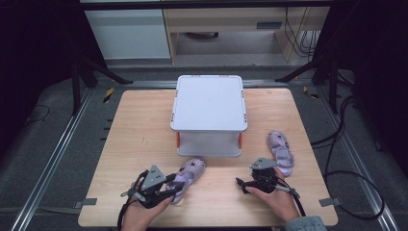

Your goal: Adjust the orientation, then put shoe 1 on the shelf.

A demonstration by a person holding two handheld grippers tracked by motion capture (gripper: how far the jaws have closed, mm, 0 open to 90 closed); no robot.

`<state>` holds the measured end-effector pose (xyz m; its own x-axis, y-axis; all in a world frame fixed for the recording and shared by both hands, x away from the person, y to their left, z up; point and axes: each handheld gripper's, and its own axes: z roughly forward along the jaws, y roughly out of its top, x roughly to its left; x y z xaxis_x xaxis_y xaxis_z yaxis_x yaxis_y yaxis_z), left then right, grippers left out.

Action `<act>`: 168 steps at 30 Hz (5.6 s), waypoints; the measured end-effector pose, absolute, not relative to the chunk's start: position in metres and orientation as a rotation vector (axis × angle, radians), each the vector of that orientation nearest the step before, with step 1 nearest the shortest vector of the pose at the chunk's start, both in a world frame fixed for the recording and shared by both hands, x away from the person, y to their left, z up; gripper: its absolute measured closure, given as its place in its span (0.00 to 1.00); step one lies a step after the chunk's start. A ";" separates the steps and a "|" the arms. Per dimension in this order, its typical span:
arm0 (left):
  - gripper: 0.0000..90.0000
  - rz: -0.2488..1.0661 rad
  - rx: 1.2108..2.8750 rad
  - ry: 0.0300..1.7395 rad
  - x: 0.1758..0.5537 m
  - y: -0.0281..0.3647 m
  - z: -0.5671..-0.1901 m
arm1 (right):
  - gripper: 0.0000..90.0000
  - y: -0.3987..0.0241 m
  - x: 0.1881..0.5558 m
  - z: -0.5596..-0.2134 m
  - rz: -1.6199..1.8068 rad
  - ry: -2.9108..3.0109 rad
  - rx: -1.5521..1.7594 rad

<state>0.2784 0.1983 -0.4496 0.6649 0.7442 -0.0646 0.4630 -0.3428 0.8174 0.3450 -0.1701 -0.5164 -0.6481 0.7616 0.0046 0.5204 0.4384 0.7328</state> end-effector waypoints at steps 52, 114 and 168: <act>0.87 0.362 2.053 1.011 0.325 0.175 -0.442 | 0.88 -0.182 0.346 -0.410 1.283 2.169 0.977; 0.80 0.536 1.899 1.208 0.393 0.140 -0.482 | 0.89 -0.128 0.430 -0.367 1.294 2.206 0.978; 0.94 0.575 2.257 0.689 0.337 0.146 -0.495 | 0.88 -0.126 0.431 -0.367 1.283 2.207 0.985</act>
